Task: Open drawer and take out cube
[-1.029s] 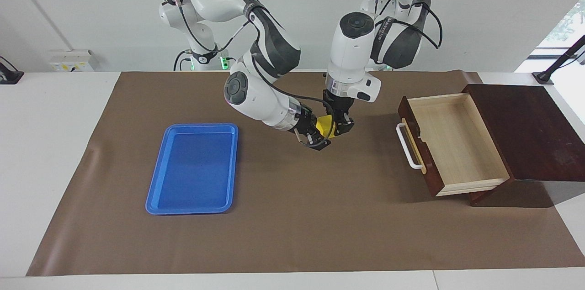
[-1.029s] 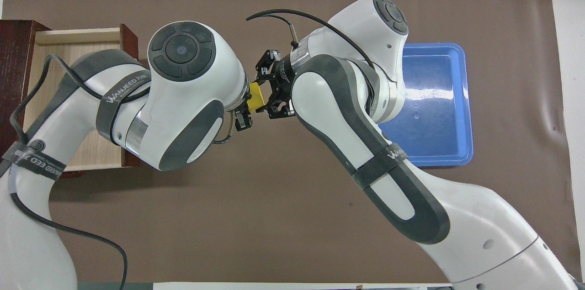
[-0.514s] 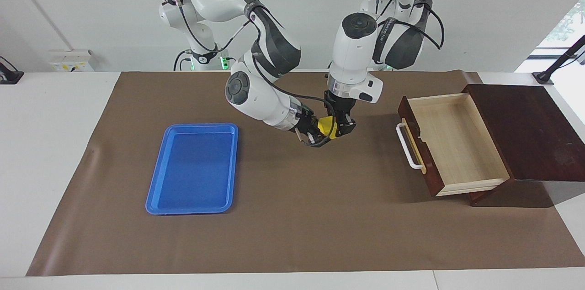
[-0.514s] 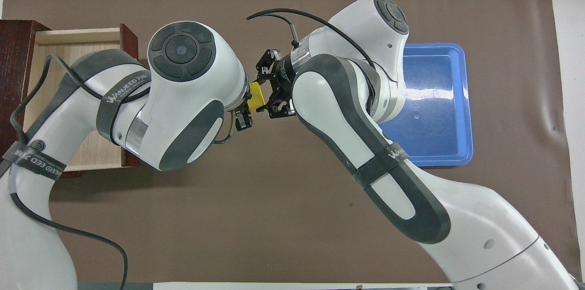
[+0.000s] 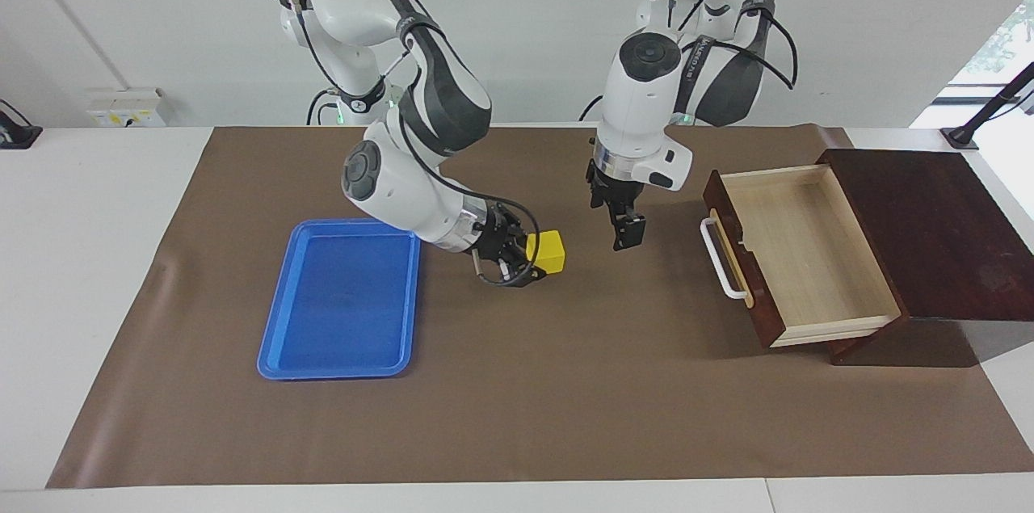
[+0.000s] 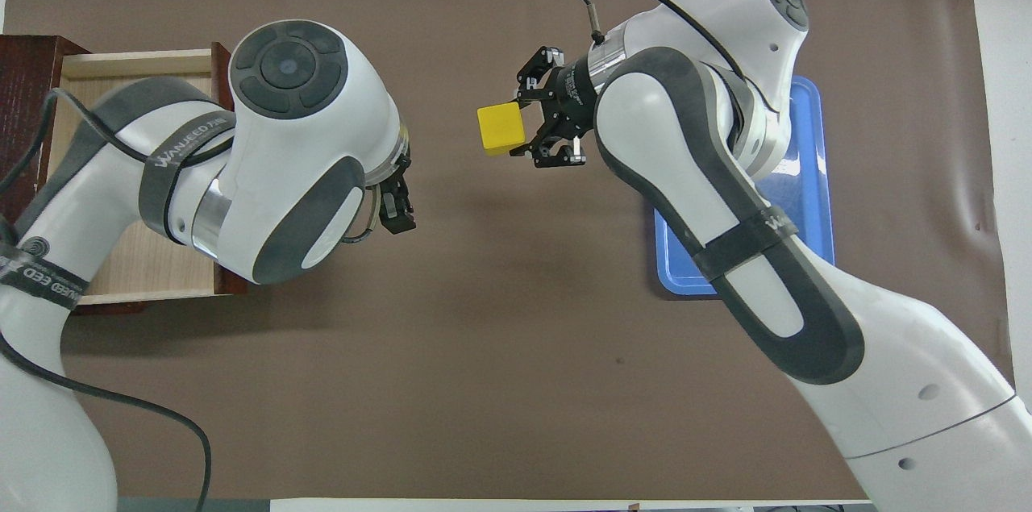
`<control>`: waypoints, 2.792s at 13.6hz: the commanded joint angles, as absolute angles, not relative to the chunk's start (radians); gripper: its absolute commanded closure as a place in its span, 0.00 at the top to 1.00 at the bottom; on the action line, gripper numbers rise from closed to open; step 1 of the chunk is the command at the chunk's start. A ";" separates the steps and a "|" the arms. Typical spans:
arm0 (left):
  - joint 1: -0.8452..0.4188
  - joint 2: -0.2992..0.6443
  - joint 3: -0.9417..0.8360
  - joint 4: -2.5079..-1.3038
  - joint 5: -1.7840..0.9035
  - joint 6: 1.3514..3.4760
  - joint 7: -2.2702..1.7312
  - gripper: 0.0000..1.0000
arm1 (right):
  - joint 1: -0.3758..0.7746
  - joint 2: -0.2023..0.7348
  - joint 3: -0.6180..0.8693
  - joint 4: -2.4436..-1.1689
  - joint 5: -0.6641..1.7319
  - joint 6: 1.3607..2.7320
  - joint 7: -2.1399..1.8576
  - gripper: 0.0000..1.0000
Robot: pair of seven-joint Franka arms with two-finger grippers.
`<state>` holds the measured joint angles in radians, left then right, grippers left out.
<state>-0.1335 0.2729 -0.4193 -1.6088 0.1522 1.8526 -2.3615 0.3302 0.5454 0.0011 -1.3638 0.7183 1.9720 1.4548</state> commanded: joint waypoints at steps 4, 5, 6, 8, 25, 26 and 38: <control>-0.121 0.183 -0.252 -1.759 0.150 1.864 -2.088 1.00 | 0.086 0.508 0.011 -1.463 0.709 1.887 1.197 0.00; -0.120 0.180 -0.230 -1.772 0.150 1.882 -2.056 1.00 | 0.051 0.499 0.011 -1.489 0.709 1.882 1.162 0.00; -0.114 0.172 -0.212 -1.791 0.150 1.905 -2.022 1.00 | 0.014 0.483 0.012 -1.532 0.709 1.879 1.134 0.00; -0.110 0.163 -0.161 -1.818 0.150 1.922 -1.921 1.00 | -0.053 0.448 0.011 -1.632 0.709 1.893 1.060 0.00; -0.069 0.172 0.063 -1.755 0.141 1.916 -1.517 1.00 | -0.147 0.374 0.014 -1.982 0.724 2.126 0.945 0.00; -0.058 0.173 0.075 -1.753 0.140 1.919 -1.485 1.00 | -0.146 0.374 0.014 -1.989 0.724 2.134 0.937 0.28; -0.064 0.176 0.209 -1.744 0.051 1.908 -1.253 1.00 | -0.124 0.157 0.023 -1.839 0.508 1.890 0.904 1.00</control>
<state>-0.0582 0.1716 0.1963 -1.7600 0.0609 1.9227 -1.2874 -0.1327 0.2178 0.0116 -1.8273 0.5759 1.9138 0.9414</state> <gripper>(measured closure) 0.000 0.000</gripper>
